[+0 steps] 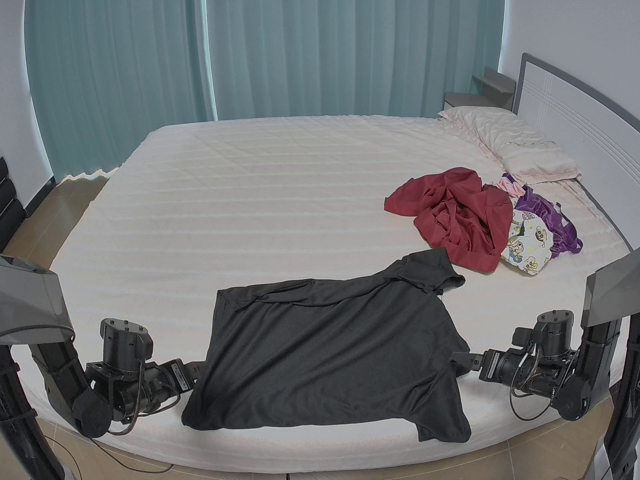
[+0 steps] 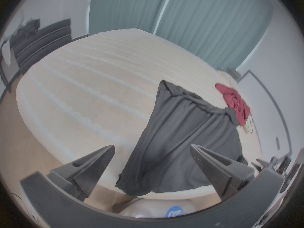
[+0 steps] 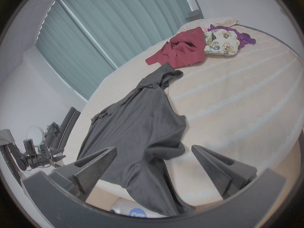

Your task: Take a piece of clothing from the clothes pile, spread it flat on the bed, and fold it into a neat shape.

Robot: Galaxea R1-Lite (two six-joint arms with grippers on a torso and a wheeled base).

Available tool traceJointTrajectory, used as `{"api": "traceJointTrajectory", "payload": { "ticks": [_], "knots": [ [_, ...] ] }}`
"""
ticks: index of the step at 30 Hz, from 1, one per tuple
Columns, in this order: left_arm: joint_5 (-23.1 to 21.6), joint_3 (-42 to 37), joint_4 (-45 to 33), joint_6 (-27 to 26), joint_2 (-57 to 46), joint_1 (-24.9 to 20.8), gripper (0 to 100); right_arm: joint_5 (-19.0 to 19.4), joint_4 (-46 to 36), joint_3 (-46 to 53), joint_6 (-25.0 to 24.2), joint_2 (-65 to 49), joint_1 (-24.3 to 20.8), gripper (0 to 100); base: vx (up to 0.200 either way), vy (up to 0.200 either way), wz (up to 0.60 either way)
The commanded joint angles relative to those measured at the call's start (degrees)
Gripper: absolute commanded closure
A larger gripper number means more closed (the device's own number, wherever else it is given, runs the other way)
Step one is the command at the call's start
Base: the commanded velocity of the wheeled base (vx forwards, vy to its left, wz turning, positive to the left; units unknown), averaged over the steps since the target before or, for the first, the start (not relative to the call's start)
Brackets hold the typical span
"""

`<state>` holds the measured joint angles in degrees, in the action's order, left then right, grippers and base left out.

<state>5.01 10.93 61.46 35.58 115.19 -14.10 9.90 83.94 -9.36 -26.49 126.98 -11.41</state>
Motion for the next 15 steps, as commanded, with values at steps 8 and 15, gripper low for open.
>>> {"api": "traceJointTrajectory", "payload": {
  "ticks": [8, 15],
  "knots": [
    [-0.4, 3.2, 0.1, 4.6, -1.0, 0.8, 0, 0.2, -0.1, -2.4, -2.2, 0.2, -0.1, 0, 0.150, -0.075, 0.00],
    [-0.5, 3.3, 0.1, 4.6, -0.5, 0.8, 0, 0.2, 0.1, -2.4, -2.3, 0.9, -0.3, 0, 0.200, 0.000, 0.00]
  ]
}}
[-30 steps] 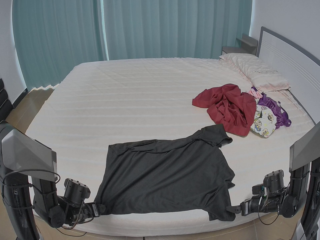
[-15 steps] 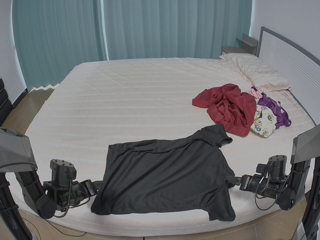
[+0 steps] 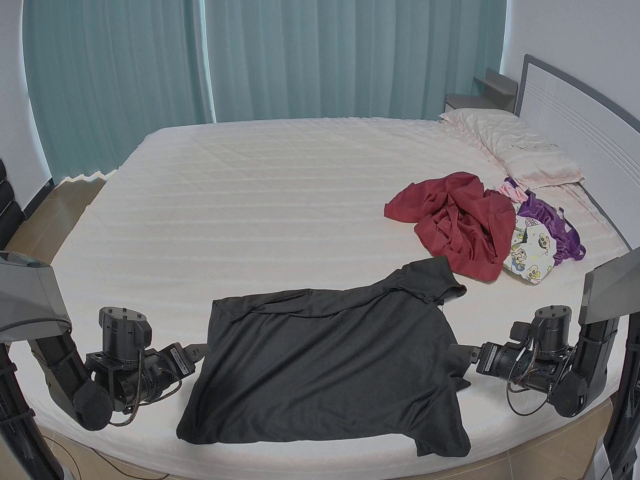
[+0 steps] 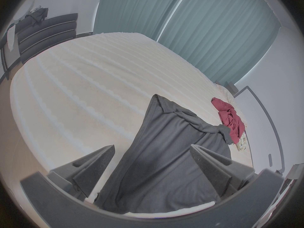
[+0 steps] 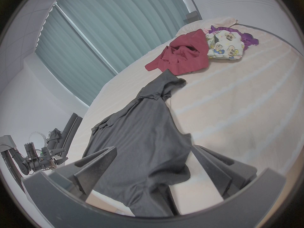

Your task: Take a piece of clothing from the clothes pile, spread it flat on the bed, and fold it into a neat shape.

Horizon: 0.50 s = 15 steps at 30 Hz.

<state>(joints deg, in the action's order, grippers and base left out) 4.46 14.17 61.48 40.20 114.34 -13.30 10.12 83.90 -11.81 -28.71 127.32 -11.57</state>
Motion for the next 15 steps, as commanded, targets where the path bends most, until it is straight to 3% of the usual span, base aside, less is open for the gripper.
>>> {"api": "traceJointTrajectory", "payload": {
  "ticks": [1, 2, 12, 15],
  "knots": [
    [0.0, 0.1, 0.0, 0.0, 0.4, 0.0, 0, 0.0, 0.1, 0.0, 0.0, 0.7, -0.1, 0, 0.200, 0.000, 0.00],
    [0.0, 0.1, 0.0, 0.0, 0.4, 0.0, 0, 0.0, 0.0, 0.0, 0.1, 0.7, -0.1, 0, 0.200, 0.000, 0.00],
    [-0.1, 1.1, 0.0, 0.1, 1.1, -0.1, 0, -0.1, 0.5, 0.3, 0.0, 1.6, -0.3, 0, 0.000, 0.000, 0.00],
    [0.3, 2.9, 0.0, 3.3, 2.1, -0.1, 0, -0.1, 0.5, 0.4, 0.1, 1.6, -0.4, 0, 0.000, 0.000, 0.00]
  ]
}}
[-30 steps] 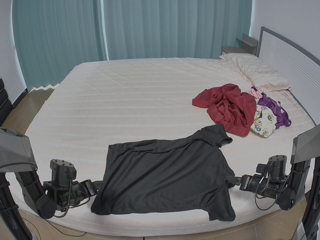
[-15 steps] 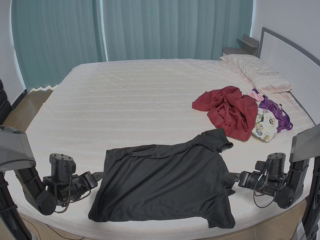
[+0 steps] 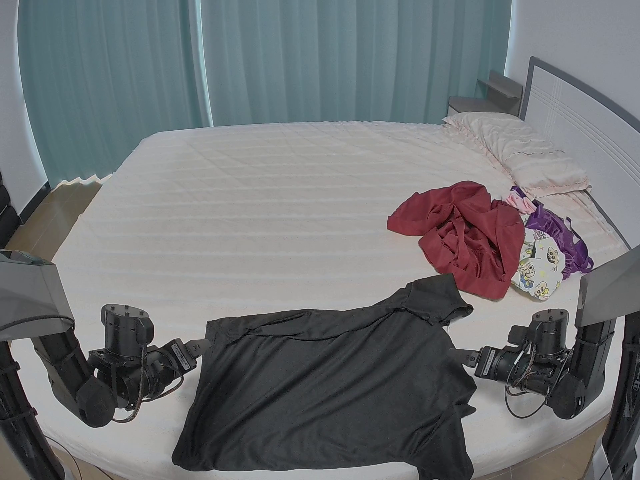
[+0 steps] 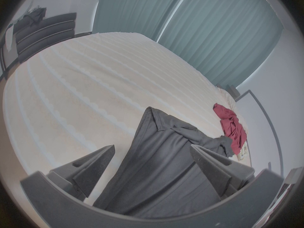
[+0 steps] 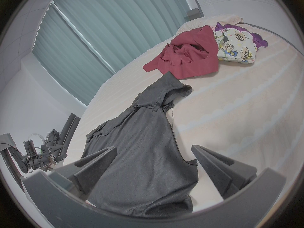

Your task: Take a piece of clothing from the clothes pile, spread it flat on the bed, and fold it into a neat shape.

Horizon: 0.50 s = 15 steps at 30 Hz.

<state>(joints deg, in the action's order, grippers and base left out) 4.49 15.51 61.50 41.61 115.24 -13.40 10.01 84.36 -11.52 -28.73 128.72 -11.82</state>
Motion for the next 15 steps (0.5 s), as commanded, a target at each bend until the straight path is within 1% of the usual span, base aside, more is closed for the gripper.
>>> {"api": "traceJointTrajectory", "payload": {
  "ticks": [1, 2, 11, 15],
  "knots": [
    [0.3, 1.5, 0.0, 2.2, 1.2, 0.0, 0, 0.0, 0.0, 0.1, 0.0, 0.2, -0.1, 0, 0.000, 0.000, 0.00],
    [0.2, 1.5, 0.0, 2.2, 1.2, 0.1, 0, 0.0, 0.0, 0.1, 0.0, 0.2, -0.1, 0, 0.000, 0.000, 0.00],
    [0.0, 1.5, 0.0, 2.3, 1.3, 0.1, 0, 0.0, -0.1, 0.1, 0.1, 0.3, -0.2, 0, 0.000, 0.200, 0.00],
    [0.0, 1.5, 0.0, 2.2, 2.1, 0.1, 0, 0.0, -0.2, 0.1, 0.1, 0.3, -0.3, 0, 0.000, 0.000, 0.00]
  ]
}}
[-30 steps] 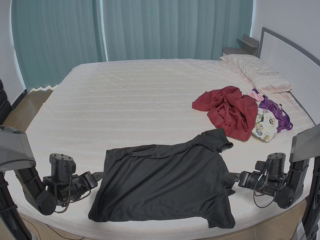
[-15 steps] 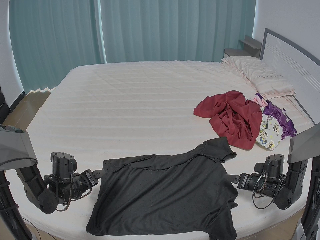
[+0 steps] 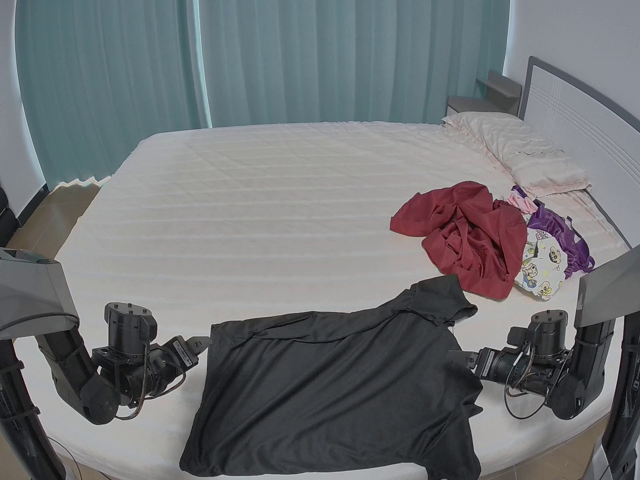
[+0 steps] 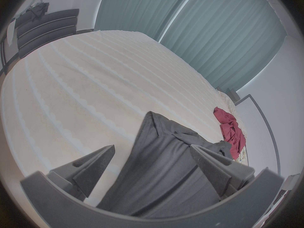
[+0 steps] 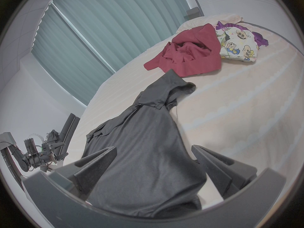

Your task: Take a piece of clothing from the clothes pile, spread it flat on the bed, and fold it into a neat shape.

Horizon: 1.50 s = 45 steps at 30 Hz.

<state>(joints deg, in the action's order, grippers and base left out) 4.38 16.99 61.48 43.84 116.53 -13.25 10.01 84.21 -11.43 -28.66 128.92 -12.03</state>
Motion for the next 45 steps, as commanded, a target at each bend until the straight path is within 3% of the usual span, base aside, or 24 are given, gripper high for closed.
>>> {"api": "traceJointTrajectory", "payload": {
  "ticks": [1, 7, 9, 12, 26, 41, 42, 45],
  "knots": [
    [0.1, 0.0, 0.0, -0.1, 0.9, 0.0, 0, 0.0, 0.1, 0.0, 0.0, 0.1, -0.3, 0, 0.000, 0.000, 0.00],
    [0.1, 0.7, 0.0, 0.3, 2.0, -0.5, 0, 0.0, 0.2, -0.2, -0.1, 0.1, -0.4, 0, 0.000, 0.000, 0.00],
    [0.2, 2.3, 0.0, 2.9, 2.0, -1.3, 0, 0.0, 0.3, -0.3, -0.1, 0.0, -0.4, 0, 0.000, 0.000, 0.00],
    [0.5, 6.6, -0.9, 7.1, 2.2, -3.9, 0, 0.1, 0.3, -0.4, -0.2, 0.0, -0.4, 0, 0.000, 0.000, 0.00],
    [0.6, 28.3, -14.5, 7.0, 16.0, -4.5, 0, 0.1, 0.3, -0.3, -1.7, 0.1, -0.5, 0, 0.000, 0.000, 0.00],
    [0.7, 30.5, -17.5, 6.5, 17.4, -6.1, 0, 0.1, 0.3, -0.2, -1.7, 0.1, -1.2, 0, 0.000, 0.000, 0.00],
    [0.7, 32.4, -18.7, 5.6, 18.7, -6.2, 100, 0.0, 0.3, -0.3, -1.7, 0.1, -1.2, 0, 0.000, 0.000, 0.00],
    [0.7, 34.7, -22.0, 3.3, 19.6, -6.2, 100, 0.0, 0.3, -0.3, -1.7, 0.1, -1.2, 0, 0.000, 0.000, 0.00]
  ]
}}
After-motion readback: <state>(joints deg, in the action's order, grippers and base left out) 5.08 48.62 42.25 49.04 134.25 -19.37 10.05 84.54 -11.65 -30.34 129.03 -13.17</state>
